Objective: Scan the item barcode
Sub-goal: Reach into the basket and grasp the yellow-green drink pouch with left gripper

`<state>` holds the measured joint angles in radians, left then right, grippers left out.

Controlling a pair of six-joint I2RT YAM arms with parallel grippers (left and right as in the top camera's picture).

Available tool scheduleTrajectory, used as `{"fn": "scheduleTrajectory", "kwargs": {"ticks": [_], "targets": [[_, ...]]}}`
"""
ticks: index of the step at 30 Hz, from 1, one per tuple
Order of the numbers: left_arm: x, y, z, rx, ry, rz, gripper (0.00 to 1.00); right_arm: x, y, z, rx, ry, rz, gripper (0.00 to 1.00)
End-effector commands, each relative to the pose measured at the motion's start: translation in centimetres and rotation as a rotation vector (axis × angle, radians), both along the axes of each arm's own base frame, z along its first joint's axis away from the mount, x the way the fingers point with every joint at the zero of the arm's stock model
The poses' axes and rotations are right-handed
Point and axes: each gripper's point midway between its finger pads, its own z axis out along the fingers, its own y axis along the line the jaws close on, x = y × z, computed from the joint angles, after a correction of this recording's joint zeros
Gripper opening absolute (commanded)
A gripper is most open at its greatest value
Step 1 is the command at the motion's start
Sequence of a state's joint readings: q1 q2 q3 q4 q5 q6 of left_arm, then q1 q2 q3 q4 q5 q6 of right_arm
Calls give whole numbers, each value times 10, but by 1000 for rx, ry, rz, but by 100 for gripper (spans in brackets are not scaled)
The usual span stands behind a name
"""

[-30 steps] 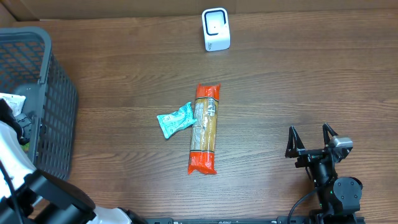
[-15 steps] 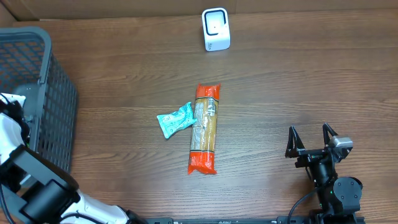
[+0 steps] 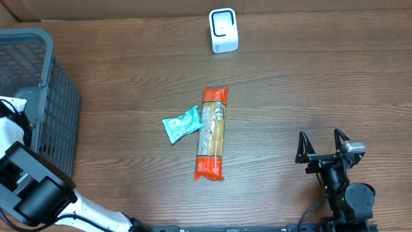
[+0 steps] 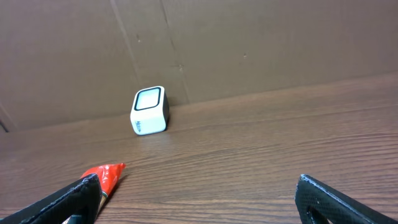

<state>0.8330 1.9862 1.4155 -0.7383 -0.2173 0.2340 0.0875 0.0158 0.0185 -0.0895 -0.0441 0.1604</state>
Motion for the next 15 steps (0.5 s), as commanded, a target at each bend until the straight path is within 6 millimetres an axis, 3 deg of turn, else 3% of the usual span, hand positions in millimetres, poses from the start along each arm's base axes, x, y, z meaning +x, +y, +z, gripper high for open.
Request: {"fn": "scheduleTrajectory", "kwargs": {"ticks": [1,4,7,11,15], "targets": [[0,-9,-10,-34,22,0,11,0,0,-1,-1,-4,-4,100],[6,-12,2,-14,3,-16,4,0,0,-1,-1,-4,-3,100],[20,-16,26,29,-39,-46,4,0,0,-1,-1,-4,-3,100],[45,-26,83,128,-145,-99,4,0,0,-1,-1,-4,-3,100],[64,-43,166,244,-331,-85,4,0,0,-1,-1,-4,-3,100]]}}
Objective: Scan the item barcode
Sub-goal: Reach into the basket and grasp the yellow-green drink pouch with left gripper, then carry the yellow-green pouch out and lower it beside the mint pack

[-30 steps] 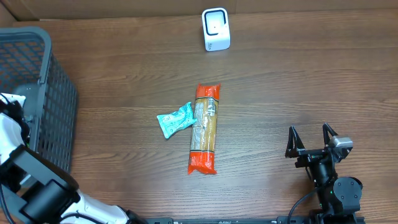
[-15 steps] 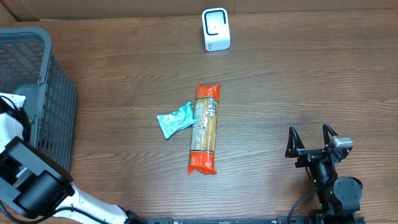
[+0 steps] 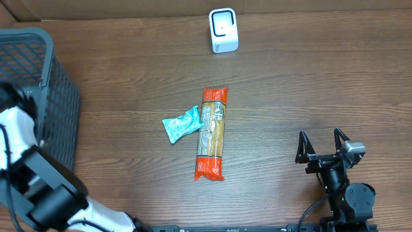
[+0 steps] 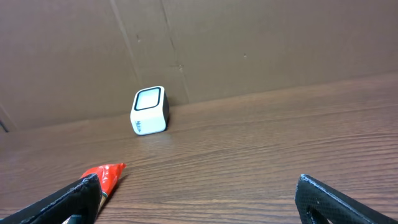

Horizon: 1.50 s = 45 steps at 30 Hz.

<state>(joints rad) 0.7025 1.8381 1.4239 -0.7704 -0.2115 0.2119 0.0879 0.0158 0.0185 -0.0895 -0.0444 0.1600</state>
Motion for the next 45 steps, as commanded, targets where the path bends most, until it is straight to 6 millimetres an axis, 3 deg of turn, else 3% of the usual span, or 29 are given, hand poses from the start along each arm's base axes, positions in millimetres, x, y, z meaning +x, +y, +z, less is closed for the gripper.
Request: {"fn": "scheduleTrajectory", "kwargs": {"ticks": [1,8,13,18,20,22,26,34,35,39,45], "targets": [[21,-11,122,168,-278,28,4,0,0,-1,-1,-4,-4,100],[-8,-36,238,305,-581,112,4,0,0,-1,-1,-4,-4,100],[-18,-64,272,287,-701,72,4,0,0,-1,-1,-4,-4,100],[-8,-125,290,118,-835,-99,4,0,0,-1,-1,-4,-4,100],[-2,-158,291,8,-870,-185,4,0,0,-1,-1,-4,-4,100],[5,-197,284,-123,-863,-285,4,0,0,-1,-1,-4,-4,100],[13,-244,255,-270,-757,-374,4,0,0,-1,-1,-4,-4,100],[21,-319,165,-469,-388,-487,4,0,0,-1,-1,-4,-4,100],[23,-329,141,-472,-302,-487,4,0,0,-1,-1,-4,-4,100],[27,-340,90,-444,-136,-427,4,0,0,-1,-1,-4,-4,100],[25,-342,31,-385,53,-347,4,0,0,-1,-1,-4,-4,100]]}}
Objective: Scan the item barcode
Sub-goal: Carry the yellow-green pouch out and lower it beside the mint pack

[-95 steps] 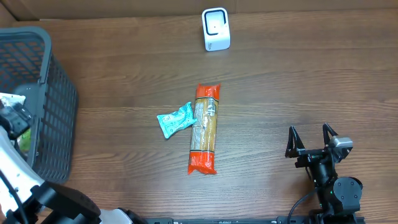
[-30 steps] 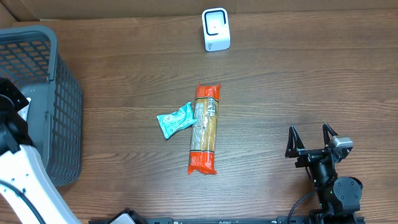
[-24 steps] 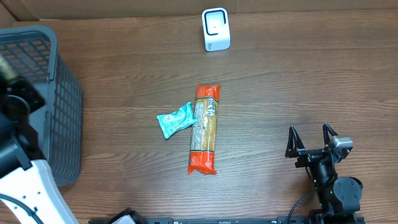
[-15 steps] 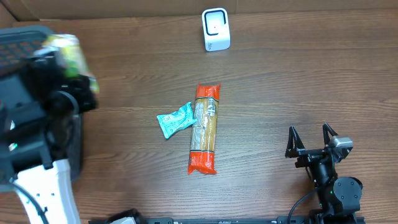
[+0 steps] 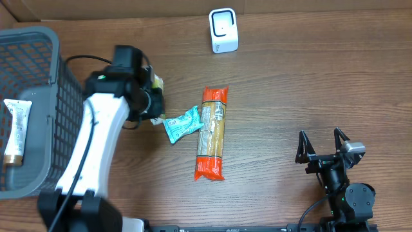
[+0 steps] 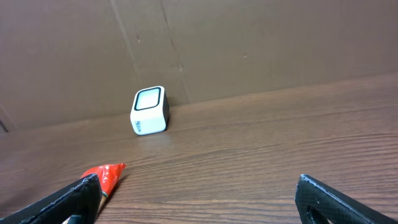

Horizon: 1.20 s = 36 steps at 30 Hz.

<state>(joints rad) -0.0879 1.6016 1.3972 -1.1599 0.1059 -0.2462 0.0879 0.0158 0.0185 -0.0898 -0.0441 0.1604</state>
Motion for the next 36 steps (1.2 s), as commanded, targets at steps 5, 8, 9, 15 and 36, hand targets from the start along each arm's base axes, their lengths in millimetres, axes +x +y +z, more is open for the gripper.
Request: {"fn": "scheduleTrajectory", "kwargs": {"ticks": [5,8,9,15,36], "targets": [[-3,4,-53,102,160,50,4,0,0,-1,-1,-4,-4,100],[-7,1,-69,107,217,38,4,0,0,-1,-1,-5,-4,100],[-8,-1,-73,108,233,33,6,0,0,-1,-1,-4,-4,100],[-14,-4,-81,116,275,18,45,0,0,-1,-1,-4,-4,100],[47,51,186,74,-397,172,84,0,0,-1,-1,-4,-4,100]]}}
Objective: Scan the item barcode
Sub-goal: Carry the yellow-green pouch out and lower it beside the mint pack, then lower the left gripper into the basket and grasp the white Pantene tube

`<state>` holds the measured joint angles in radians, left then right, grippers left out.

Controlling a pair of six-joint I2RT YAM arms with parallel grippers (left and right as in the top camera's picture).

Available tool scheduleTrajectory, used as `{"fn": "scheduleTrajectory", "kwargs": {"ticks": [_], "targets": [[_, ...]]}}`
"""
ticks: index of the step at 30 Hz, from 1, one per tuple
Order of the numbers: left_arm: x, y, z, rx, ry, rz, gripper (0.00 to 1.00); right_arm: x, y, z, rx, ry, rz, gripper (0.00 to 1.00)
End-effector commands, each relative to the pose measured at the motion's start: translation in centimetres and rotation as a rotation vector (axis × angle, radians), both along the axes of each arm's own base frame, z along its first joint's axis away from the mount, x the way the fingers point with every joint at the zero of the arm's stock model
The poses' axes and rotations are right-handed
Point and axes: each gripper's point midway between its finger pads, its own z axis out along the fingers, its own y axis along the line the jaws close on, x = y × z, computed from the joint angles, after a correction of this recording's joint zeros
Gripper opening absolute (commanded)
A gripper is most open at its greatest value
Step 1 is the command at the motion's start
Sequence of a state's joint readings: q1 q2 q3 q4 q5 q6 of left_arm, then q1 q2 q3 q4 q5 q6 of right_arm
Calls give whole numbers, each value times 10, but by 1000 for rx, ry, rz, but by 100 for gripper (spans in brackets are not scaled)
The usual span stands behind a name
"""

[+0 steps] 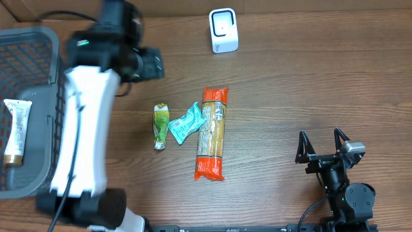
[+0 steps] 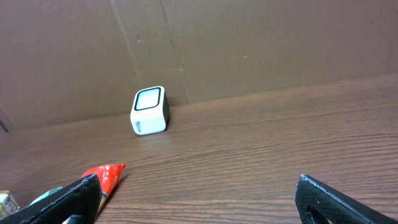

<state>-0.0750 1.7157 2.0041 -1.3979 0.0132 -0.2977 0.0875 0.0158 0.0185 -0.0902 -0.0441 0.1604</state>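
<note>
A small green-and-yellow tube [image 1: 159,126] lies on the table, just left of a teal packet [image 1: 184,122]. Beside them lies a long orange pasta pack [image 1: 212,133], whose red end [image 2: 107,175] shows in the right wrist view. The white scanner [image 1: 223,30] stands at the far edge, also seen as the scanner [image 2: 149,110] against the cardboard wall. My left gripper [image 1: 152,65] is above the table's far left, apart from every item; its jaws are too dark to read. My right gripper [image 1: 323,147] rests open at the near right, and in its own view the right gripper [image 2: 198,183] holds nothing.
A grey mesh basket [image 1: 63,103] stands at the left edge with a white tube [image 1: 14,131] inside. A cardboard wall [image 2: 249,43] closes off the far side. Bare wood lies between the pasta pack and my right arm.
The green-and-yellow tube, which was at my left gripper's fingers beside the teal packet, now lies on the table left of that packet. My left gripper has moved toward the far side. The right arm is still.
My left arm was at the basket on the left edge for the first two moments. Then it was over the table with a small green-and-yellow tube at its fingers. Now that tube lies on the table and the gripper is away from it.
</note>
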Motion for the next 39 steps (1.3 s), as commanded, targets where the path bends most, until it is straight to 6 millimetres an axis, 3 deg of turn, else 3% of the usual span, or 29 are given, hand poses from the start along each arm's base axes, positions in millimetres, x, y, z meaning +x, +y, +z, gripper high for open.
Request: {"fn": "scheduleTrajectory", "kwargs": {"ticks": [1,5,6,9,14,19,28,36,39], "targets": [[-14,48,62,22,-172,114,85,0,0,-1,-1,-5,-3,100],[-35,107,86,44,-239,284,87,0,0,-1,-1,-5,-3,100],[-47,139,89,57,-245,380,87,0,0,-1,-1,-5,-3,100],[-66,187,89,75,-241,524,87,0,0,-1,-1,-5,-3,100],[-89,244,79,99,-209,677,86,0,0,-1,-1,-5,-3,100],[-101,278,63,100,-160,758,85,0,0,-1,-1,-5,-3,100],[-104,317,24,112,-42,791,84,0,0,-1,-1,-5,-3,100],[-98,348,-25,220,137,674,84,0,0,-1,-1,-5,-3,100],[-97,356,-41,250,197,644,88,0,0,-1,-1,-5,-3,100]]}}
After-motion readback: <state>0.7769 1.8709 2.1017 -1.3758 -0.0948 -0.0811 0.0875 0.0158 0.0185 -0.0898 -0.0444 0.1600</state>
